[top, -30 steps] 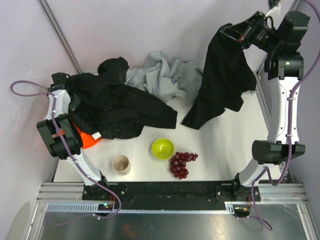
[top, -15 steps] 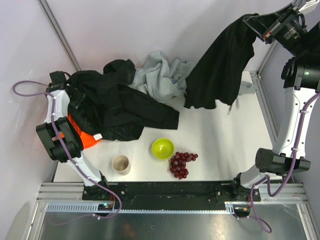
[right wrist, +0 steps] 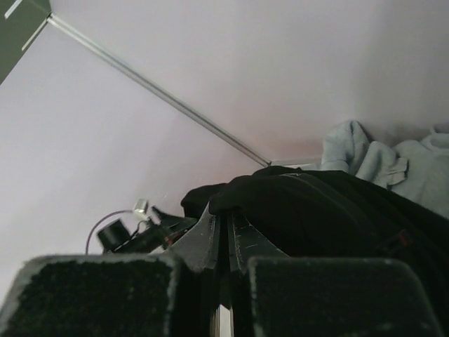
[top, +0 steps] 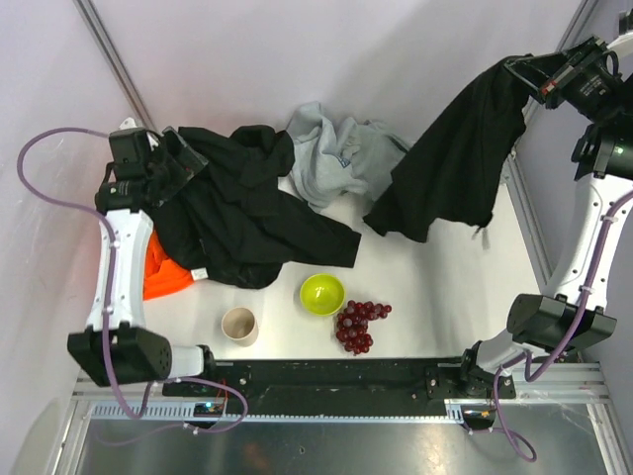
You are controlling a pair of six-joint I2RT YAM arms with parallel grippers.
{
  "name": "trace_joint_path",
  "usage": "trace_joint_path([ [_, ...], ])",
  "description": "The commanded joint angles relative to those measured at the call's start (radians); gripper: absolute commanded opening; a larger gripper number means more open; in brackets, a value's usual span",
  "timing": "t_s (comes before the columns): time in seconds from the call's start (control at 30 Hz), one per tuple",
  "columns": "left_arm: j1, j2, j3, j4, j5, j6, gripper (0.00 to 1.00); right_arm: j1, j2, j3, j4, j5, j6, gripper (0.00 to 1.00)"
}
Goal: Pick out a specific cloth from the pile
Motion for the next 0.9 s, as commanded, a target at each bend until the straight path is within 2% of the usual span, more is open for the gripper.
trace_joint_path([
  [0.0, -0.080, -0.094, 0.050, 0.028, -0.140, 0.019, 1.00, -0.063, -0.076, -0.010, 0.022, -0.022, -0.027, 0.00],
  [0.13, -0.197, -0.070, 0.197, 0.030, -0.281, 0.079, 1.00, -0.120, -0.119, -0.049, -0.008, -0.016, -0.025, 0.00],
  [0.3, -0.304, 0.083, 0.468, 0.032, -0.336, 0.173, 1.00, -0.137, -0.158, -0.070, 0.026, -0.011, 0.018, 0.00],
  [0.37, -0.340, 0.183, 0.593, 0.031, -0.292, 0.211, 1.00, -0.139, -0.176, -0.084, 0.032, -0.004, 0.027, 0.00],
  [0.53, -0.417, 0.491, 0.895, 0.032, -0.011, 0.200, 0.92, -0.145, -0.241, -0.181, -0.001, 0.024, 0.026, 0.00],
  [0.67, -0.474, 0.735, 1.075, 0.049, 0.137, 0.114, 0.73, -0.159, -0.305, -0.281, -0.029, 0.038, 0.017, 0.00],
  [0.73, -0.495, 0.848, 1.147, 0.071, 0.212, 0.041, 0.57, -0.163, -0.325, -0.312, -0.058, 0.049, -0.002, 0.00],
  [0.8, -0.515, 0.946, 1.170, 0.130, 0.291, -0.040, 0.34, -0.165, -0.338, -0.338, -0.087, 0.058, -0.023, 0.00],
  [0.87, -0.533, 1.017, 1.173, 0.183, 0.339, -0.096, 0.15, -0.166, -0.345, -0.364, -0.100, 0.061, -0.032, 0.00],
])
